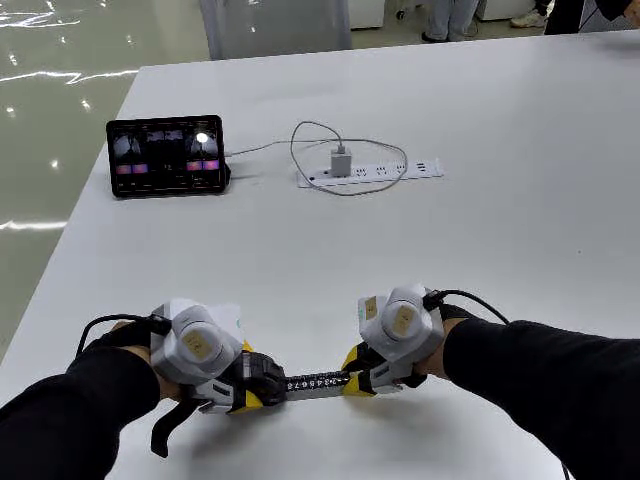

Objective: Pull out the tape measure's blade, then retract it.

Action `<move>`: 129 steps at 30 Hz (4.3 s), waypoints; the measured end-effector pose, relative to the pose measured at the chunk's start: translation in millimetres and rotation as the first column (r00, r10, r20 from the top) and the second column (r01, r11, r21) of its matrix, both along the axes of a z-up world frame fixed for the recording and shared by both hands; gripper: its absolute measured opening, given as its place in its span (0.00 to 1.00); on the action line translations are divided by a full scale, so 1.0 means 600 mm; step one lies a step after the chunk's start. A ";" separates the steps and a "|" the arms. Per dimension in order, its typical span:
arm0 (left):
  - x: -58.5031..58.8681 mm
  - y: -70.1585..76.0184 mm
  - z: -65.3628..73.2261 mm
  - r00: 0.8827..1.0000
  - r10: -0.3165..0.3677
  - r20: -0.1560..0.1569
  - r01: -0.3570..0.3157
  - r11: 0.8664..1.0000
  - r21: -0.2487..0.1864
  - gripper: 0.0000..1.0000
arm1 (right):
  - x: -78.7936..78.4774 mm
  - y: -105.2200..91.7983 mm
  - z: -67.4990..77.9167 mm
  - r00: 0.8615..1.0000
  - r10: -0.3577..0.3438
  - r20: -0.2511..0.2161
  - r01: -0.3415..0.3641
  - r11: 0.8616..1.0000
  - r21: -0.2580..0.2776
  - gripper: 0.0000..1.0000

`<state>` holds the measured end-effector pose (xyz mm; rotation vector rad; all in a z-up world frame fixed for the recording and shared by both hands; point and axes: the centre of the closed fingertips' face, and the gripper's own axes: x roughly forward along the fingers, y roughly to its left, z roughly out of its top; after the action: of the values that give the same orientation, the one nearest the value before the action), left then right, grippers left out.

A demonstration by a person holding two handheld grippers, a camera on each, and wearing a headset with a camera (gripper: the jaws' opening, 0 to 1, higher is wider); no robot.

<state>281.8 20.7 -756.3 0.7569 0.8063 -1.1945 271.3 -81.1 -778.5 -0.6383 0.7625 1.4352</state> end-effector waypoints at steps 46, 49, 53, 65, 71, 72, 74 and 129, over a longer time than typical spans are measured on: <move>0.000 -0.003 -0.001 1.000 -0.007 0.005 0.007 1.000 -0.003 0.33 | 0.000 -0.057 -0.001 1.000 -0.029 -0.006 0.029 0.999 -0.019 0.09; 0.000 -0.003 -0.001 1.000 -0.009 0.005 0.009 1.000 -0.003 0.33 | -0.001 -0.060 -0.001 1.000 -0.030 -0.006 0.030 0.999 -0.021 0.09; 0.000 -0.003 -0.001 1.000 -0.009 0.004 0.009 1.000 -0.004 0.33 | -0.001 -0.065 -0.002 0.999 -0.034 -0.008 0.034 0.999 -0.022 0.09; 0.000 -0.002 -0.001 1.000 -0.010 0.009 0.010 1.000 -0.003 0.33 | -0.002 -0.085 -0.002 0.999 -0.045 -0.005 0.045 0.999 -0.026 0.09; 0.000 -0.002 -0.001 1.000 -0.008 0.010 0.008 1.000 -0.002 0.33 | -0.002 -0.093 -0.002 0.999 -0.047 -0.004 0.047 0.998 -0.029 0.09; 0.000 -0.002 -0.001 1.000 -0.008 0.010 0.008 1.000 -0.002 0.33 | -0.002 -0.095 -0.002 0.999 -0.049 -0.005 0.048 0.998 -0.029 0.09; -0.001 -0.002 0.000 1.000 -0.008 0.010 0.008 1.000 -0.003 0.33 | -0.002 -0.098 -0.002 0.999 -0.049 -0.006 0.049 0.998 -0.031 0.09; 0.001 -0.001 -0.001 1.000 -0.006 0.013 0.006 1.000 0.000 0.33 | 0.002 -0.177 -0.002 0.996 -0.089 -0.007 0.088 0.994 -0.063 0.09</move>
<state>282.3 20.1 -756.7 0.7664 0.7942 -1.1936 272.4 -187.6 -779.7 -0.6381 0.8365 1.3388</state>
